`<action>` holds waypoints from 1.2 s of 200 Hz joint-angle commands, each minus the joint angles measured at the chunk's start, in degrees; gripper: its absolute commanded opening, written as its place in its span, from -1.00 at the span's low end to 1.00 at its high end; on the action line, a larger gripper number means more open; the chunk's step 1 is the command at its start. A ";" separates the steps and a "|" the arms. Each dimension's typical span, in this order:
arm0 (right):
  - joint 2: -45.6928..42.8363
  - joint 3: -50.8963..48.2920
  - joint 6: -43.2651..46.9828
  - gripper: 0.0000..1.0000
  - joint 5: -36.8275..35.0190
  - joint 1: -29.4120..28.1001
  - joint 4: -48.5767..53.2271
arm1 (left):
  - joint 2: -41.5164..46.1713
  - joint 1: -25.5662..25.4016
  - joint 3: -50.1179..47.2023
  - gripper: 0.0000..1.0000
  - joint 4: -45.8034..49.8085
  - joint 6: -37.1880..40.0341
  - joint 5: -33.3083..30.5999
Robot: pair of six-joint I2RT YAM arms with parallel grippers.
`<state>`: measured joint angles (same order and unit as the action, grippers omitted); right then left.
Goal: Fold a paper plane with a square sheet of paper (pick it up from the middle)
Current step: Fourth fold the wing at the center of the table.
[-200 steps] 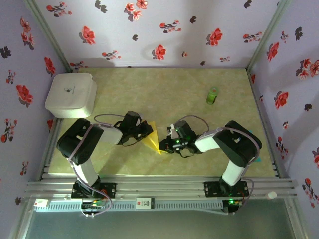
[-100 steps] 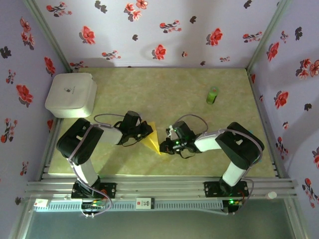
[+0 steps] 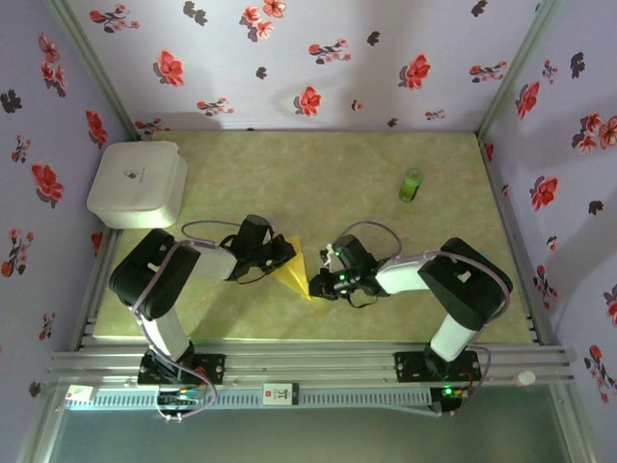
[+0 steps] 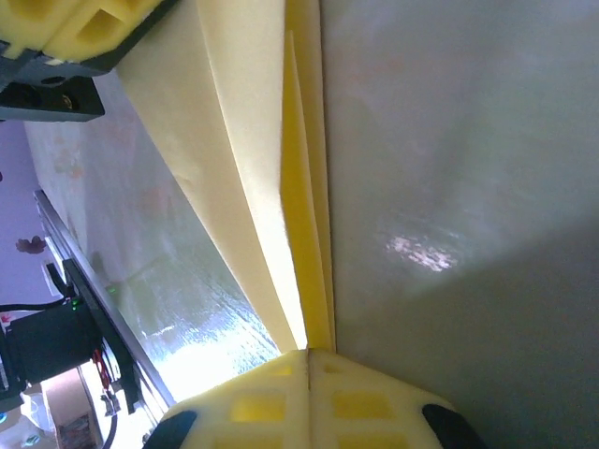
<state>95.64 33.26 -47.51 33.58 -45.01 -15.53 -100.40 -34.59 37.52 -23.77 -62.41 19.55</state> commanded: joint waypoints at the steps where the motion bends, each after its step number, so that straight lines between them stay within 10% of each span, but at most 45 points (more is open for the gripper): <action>1: -0.74 -2.16 1.45 -0.81 -0.80 -0.92 9.28 | -0.48 0.75 -1.81 -1.00 5.31 0.69 -3.73; 153: -11.62 2.67 2.91 -0.56 -6.89 -0.46 18.25 | 0.01 0.70 -2.11 -1.00 5.23 0.87 -3.82; 240: -1.17 11.13 -3.49 -0.91 -1.23 -1.45 6.93 | -0.67 0.67 -1.94 -1.00 5.18 0.76 -3.82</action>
<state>90.28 41.67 -49.15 30.79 -45.74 -6.33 -100.12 -34.59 37.32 -23.75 -62.41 19.03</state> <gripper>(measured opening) 0.052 0.047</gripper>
